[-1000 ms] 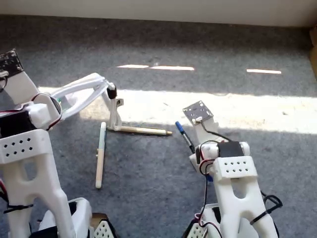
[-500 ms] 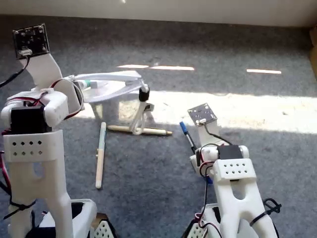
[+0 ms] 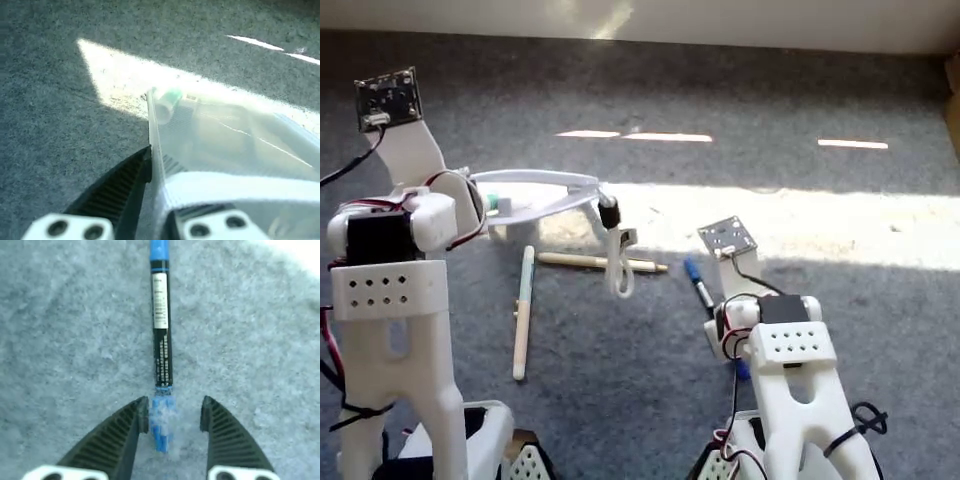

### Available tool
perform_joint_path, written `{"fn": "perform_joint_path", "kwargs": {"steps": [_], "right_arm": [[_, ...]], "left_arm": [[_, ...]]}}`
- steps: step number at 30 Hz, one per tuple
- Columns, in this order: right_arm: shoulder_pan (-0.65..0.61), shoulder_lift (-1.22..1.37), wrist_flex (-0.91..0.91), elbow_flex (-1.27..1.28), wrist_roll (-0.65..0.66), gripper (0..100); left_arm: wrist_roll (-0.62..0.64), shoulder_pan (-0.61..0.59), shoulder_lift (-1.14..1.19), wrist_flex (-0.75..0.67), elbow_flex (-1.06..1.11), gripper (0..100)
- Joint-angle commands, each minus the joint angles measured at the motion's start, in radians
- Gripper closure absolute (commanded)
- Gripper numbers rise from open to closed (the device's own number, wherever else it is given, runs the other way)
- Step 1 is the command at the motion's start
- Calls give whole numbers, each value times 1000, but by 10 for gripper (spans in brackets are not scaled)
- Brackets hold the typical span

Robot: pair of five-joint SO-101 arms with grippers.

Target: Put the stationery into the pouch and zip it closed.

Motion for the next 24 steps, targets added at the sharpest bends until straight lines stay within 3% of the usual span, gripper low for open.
{"fn": "perform_joint_path", "kwargs": {"steps": [1,8,18,24], "right_arm": [[10,-27,41,-21,-54,800],[-2,-24,48,-197,-55,800],[-157,-10,41,-340,-57,800],[-185,269,41,-506,-60,800]], "left_arm": [[3,-13,-7,-8,10,992],[3,-13,-8,-8,39,992],[3,-96,-15,-8,68,992],[3,-94,-15,-8,68,992]]}}
